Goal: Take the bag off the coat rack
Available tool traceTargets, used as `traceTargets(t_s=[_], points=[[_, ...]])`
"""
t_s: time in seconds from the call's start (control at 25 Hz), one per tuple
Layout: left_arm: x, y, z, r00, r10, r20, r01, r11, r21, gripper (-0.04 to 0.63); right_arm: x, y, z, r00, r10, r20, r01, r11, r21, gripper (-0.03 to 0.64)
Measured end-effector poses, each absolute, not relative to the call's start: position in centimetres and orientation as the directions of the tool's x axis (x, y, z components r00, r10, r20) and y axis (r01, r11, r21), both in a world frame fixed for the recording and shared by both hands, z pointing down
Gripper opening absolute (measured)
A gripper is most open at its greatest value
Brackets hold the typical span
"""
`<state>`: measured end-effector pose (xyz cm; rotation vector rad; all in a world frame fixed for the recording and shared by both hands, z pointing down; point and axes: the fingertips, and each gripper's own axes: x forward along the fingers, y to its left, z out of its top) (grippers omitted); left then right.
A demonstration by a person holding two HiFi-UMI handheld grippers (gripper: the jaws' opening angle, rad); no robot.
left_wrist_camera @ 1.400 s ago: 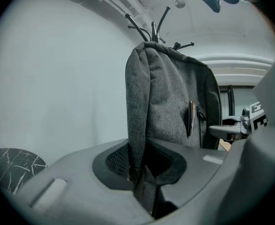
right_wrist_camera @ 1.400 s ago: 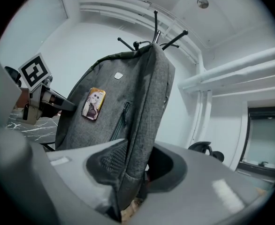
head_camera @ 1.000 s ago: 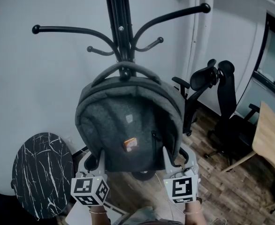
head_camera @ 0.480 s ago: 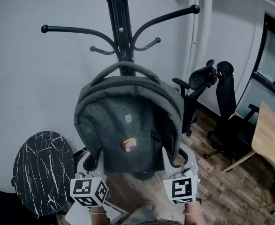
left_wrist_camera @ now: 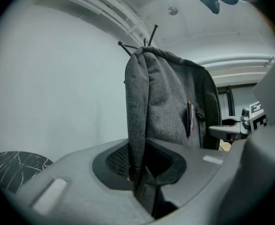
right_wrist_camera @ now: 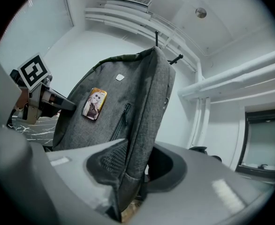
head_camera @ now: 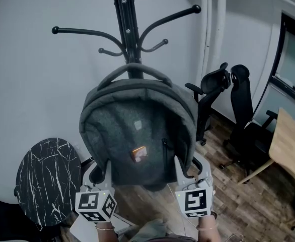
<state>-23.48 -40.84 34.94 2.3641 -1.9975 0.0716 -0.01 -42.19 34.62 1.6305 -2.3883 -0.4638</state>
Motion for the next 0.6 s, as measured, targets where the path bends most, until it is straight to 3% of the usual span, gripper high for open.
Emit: traceTargets(t_s=[0.6], points=[[-21.3,-34.1,33.8,0.168,-0.985,0.048,-0.986,-0.168,-0.009,0.069,2.1,-35.6,33.7,-0.369,-0.929,-0.022,-0.865,0.334,0.375,0.114]])
